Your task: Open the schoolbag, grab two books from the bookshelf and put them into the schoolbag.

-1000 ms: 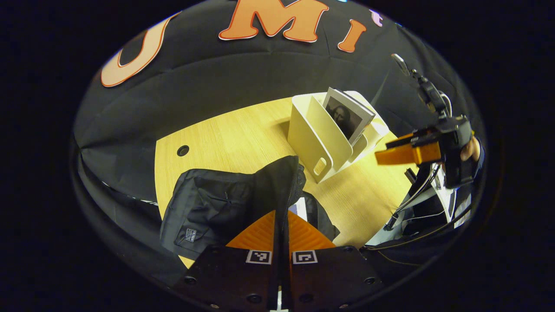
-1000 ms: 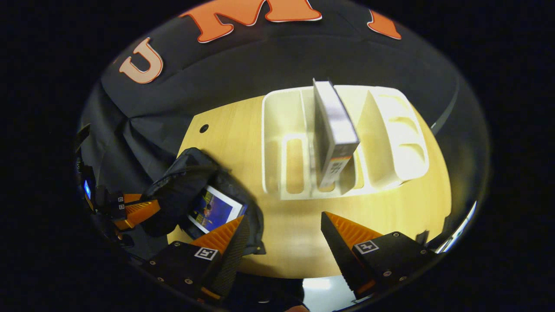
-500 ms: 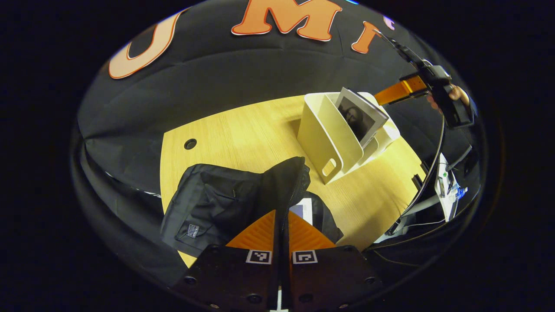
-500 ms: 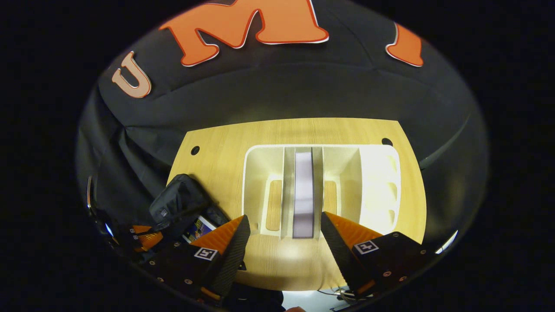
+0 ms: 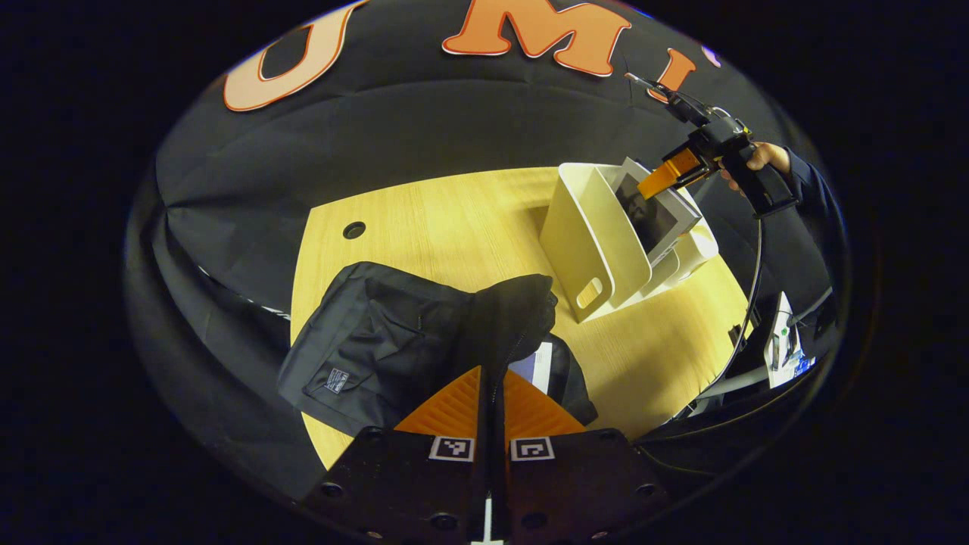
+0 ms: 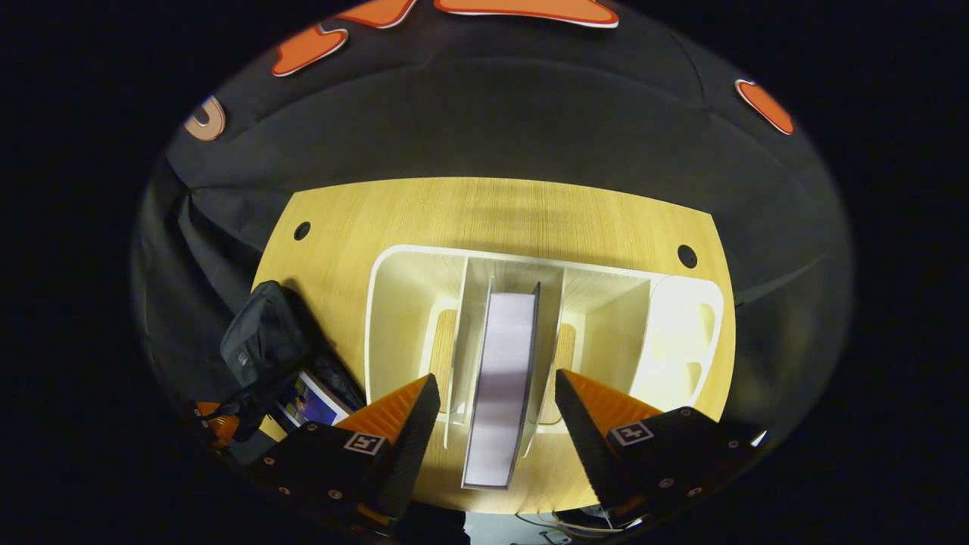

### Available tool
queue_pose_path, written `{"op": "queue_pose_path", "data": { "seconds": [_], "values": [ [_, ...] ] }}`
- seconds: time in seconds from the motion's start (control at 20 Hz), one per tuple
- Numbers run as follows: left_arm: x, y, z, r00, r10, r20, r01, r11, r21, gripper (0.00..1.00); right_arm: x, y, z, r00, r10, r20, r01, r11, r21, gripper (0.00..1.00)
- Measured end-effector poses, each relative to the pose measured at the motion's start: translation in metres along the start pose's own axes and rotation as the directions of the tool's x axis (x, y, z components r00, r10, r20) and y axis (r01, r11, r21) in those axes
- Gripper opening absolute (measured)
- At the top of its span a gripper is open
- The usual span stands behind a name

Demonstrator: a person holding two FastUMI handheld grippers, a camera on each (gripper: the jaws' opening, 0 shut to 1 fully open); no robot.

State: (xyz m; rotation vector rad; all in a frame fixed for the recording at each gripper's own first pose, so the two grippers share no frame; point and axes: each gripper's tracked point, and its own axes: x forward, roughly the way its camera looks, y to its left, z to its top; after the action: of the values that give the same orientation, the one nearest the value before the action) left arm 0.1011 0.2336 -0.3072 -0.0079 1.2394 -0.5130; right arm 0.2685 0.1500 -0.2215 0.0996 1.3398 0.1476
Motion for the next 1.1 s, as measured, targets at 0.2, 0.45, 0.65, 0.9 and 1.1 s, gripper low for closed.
{"op": "queue_pose_path", "data": {
  "seconds": [0.2,0.45,0.65,0.9,1.1],
  "values": [
    [-0.004,-0.006,0.001,1.000,0.005,-0.001,-0.005,1.000,-0.002,0.04,0.013,0.004,-0.016,0.998,-0.002,-0.069,0.001,1.000,-0.007,0.66],
    [-0.003,-0.004,0.002,1.000,-0.005,-0.002,0.005,1.000,0.016,0.04,0.009,0.000,-0.024,0.997,-0.029,-0.065,0.031,0.999,0.023,0.39],
    [-0.004,-0.001,0.004,1.000,-0.013,0.009,0.013,0.999,0.045,0.03,-0.019,-0.004,-0.032,0.999,-0.022,-0.033,0.024,0.997,0.067,0.37],
    [-0.004,-0.004,0.002,0.998,-0.053,0.016,0.052,0.997,0.063,0.04,-0.060,-0.004,-0.048,0.999,-0.030,0.022,0.028,0.995,0.099,0.36],
    [-0.004,-0.002,0.001,0.997,-0.070,0.021,0.068,0.992,0.105,0.03,-0.086,0.009,-0.071,0.999,-0.023,0.045,0.018,0.992,0.124,0.37]
  ]
}}
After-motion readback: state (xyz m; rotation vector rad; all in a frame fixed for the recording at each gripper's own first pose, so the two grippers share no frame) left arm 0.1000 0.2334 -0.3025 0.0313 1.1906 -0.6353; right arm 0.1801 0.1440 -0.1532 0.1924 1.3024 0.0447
